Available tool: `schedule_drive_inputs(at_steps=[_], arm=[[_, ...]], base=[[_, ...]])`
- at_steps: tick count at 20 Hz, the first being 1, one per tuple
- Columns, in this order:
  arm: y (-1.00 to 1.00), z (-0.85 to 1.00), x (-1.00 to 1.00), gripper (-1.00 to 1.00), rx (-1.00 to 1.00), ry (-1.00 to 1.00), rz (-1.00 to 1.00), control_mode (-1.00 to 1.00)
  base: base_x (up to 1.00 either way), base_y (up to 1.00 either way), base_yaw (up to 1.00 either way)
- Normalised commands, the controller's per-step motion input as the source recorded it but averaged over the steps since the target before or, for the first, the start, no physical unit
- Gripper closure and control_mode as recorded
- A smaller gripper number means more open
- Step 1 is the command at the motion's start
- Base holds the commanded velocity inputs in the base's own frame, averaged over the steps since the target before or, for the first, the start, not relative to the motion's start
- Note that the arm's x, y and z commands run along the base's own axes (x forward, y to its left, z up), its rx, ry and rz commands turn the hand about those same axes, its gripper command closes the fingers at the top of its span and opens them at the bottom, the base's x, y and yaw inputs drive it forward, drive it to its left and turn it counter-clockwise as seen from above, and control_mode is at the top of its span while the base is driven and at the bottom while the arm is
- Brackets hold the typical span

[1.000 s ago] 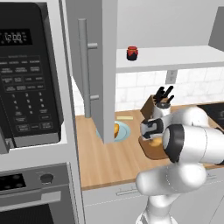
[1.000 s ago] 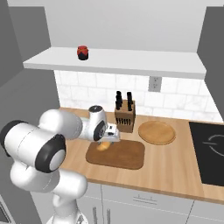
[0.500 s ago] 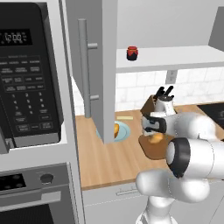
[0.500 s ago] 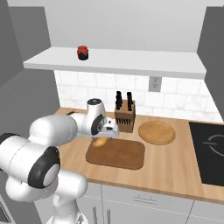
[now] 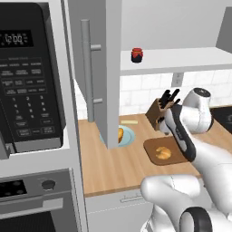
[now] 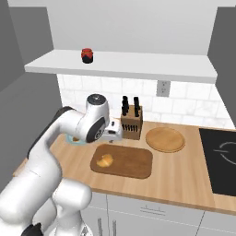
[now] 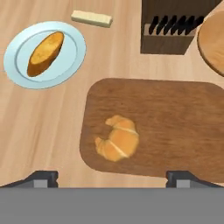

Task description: From the different types of pastries on the counter, select a croissant and place it on the cutting board. Then retrieve a jar of jam from the cabinet and place it alongside the croissant on the cutting board.

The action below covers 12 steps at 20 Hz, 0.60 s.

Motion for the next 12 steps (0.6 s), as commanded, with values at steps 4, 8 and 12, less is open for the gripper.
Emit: schedule_drive_inputs(at_steps=[4, 8, 12], arm=[[0.0, 1.0, -0.74, -1.0, 0.18, -0.19, 0.0, -1.0], [0.0, 1.0, -0.82, -1.0, 0.13, -0.3, -0.04, -1.0], [0.0, 1.0, -0.77, -1.0, 0.0, -0.2, -0.12, -1.0]], base=[[0.0, 0.0, 0.0], [0.0, 0.0, 0.0], [0.0, 0.0, 0.0]])
